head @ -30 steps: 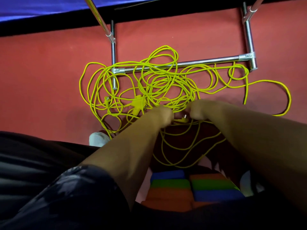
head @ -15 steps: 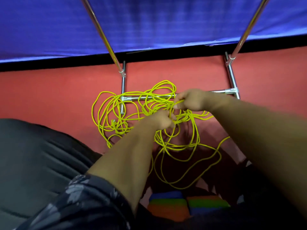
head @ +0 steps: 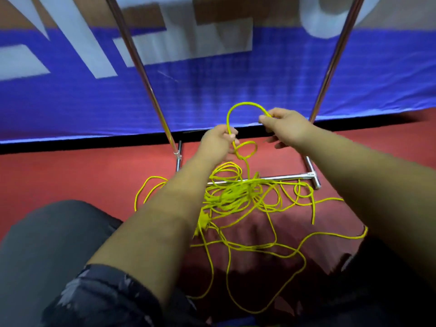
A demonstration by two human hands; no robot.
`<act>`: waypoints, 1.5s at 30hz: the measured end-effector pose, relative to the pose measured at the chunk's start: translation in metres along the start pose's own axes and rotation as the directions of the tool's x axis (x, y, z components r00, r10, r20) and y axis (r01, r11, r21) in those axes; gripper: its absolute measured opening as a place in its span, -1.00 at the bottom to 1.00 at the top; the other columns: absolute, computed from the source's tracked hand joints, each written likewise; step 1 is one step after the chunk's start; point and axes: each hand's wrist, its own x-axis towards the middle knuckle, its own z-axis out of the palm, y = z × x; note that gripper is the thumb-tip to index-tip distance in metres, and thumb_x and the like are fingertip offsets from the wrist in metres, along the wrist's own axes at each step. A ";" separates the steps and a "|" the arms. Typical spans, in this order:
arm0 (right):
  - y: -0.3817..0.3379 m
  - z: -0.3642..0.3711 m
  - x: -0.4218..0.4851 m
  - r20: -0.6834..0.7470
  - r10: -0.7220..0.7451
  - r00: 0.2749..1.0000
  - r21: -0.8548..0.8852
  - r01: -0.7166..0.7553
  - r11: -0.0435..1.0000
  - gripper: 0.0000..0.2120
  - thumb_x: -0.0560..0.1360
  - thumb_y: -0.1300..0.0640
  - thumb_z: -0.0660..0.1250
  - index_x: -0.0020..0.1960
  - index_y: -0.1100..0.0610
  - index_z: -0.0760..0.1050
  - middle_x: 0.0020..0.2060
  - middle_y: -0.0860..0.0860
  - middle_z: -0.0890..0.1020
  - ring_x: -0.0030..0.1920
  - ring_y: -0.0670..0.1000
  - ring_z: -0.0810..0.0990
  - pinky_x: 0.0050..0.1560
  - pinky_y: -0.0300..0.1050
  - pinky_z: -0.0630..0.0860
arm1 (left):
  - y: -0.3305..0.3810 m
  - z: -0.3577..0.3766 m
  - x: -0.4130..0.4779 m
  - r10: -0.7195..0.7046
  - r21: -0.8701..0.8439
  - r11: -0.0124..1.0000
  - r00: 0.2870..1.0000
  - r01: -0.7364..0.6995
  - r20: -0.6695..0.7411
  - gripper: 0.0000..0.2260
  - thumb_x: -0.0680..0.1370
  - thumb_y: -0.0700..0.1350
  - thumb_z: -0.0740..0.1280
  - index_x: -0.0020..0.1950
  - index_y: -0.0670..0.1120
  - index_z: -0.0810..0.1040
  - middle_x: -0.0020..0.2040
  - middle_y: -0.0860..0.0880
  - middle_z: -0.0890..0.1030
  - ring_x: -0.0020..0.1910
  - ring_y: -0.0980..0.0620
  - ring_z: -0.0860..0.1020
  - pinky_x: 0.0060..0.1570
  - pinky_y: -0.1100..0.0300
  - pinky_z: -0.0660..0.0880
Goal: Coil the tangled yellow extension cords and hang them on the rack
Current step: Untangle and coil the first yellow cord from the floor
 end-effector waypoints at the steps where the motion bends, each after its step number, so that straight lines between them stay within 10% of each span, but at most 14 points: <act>1: -0.008 -0.005 0.000 0.014 0.006 1.000 -0.033 -0.006 0.999 -0.81 0.65 -0.10 0.36 0.05 0.02 0.58 -0.10 0.08 0.58 -0.23 0.08 0.65 -0.23 -0.08 0.50 | 0.026 -0.009 0.001 0.005 -0.049 0.999 1.000 -0.004 0.010 -0.87 0.72 -0.21 0.19 0.17 -0.09 0.51 -0.17 -0.03 0.58 -0.31 -0.01 0.57 -0.39 0.14 0.61; 10: -0.091 -0.023 -0.009 0.037 -0.001 0.999 -0.372 0.015 0.928 -0.73 0.51 0.04 0.42 -0.09 0.28 0.68 -0.12 0.22 0.75 -0.25 0.11 0.58 -0.07 0.14 0.66 | 0.139 -0.076 -0.011 0.195 -0.020 0.981 0.979 -0.194 0.059 -0.86 0.67 -0.13 0.34 0.12 -0.18 0.61 -0.12 -0.12 0.66 -0.28 -0.01 0.56 -0.23 0.10 0.62; 16: -0.076 -0.020 -0.027 0.000 0.017 1.000 -0.038 -0.017 0.999 -0.79 0.65 0.14 0.19 0.27 0.08 0.44 0.01 0.08 0.74 -0.15 0.10 0.74 0.06 0.15 0.68 | 0.119 -0.097 -0.021 0.274 -0.075 0.960 0.960 -0.269 0.055 -0.56 0.56 -0.35 0.42 0.41 -0.13 0.47 0.07 -0.20 0.71 -0.11 -0.03 0.68 -0.10 0.11 0.65; 24: -0.069 -0.014 0.000 -0.168 -0.169 0.971 -0.149 0.145 0.978 -0.80 0.69 -0.08 0.21 0.06 -0.12 0.60 -0.29 0.06 0.54 -0.50 0.08 0.48 -0.34 -0.06 0.50 | 0.093 -0.105 -0.014 0.226 -0.037 0.974 0.974 -0.225 0.009 -0.84 0.67 -0.22 0.31 0.18 -0.11 0.66 -0.03 -0.09 0.69 -0.07 -0.03 0.68 -0.02 -0.02 0.68; 32: -0.075 -0.030 0.010 0.146 -0.215 0.966 -0.315 0.251 0.915 -0.79 0.72 -0.07 0.27 0.06 -0.17 0.69 -0.52 -0.24 0.46 -0.45 -0.11 0.37 -0.27 -0.16 0.32 | 0.083 -0.118 -0.002 0.226 -0.158 0.962 0.974 -0.222 0.009 -0.87 0.67 -0.20 0.34 0.19 -0.13 0.62 -0.04 -0.06 0.62 0.01 -0.10 0.71 0.03 -0.03 0.68; 45: -0.064 -0.024 0.028 0.306 -0.213 0.928 -0.312 0.309 0.898 -0.87 0.68 -0.03 0.37 0.09 -0.16 0.70 -0.22 -0.32 0.66 -0.20 -0.32 0.55 -0.10 -0.35 0.40 | 0.082 -0.086 -0.001 0.081 -0.070 0.995 0.969 -0.067 0.233 -0.85 0.69 -0.14 0.32 0.12 -0.21 0.58 0.00 -0.29 0.68 0.02 -0.17 0.73 -0.07 0.01 0.69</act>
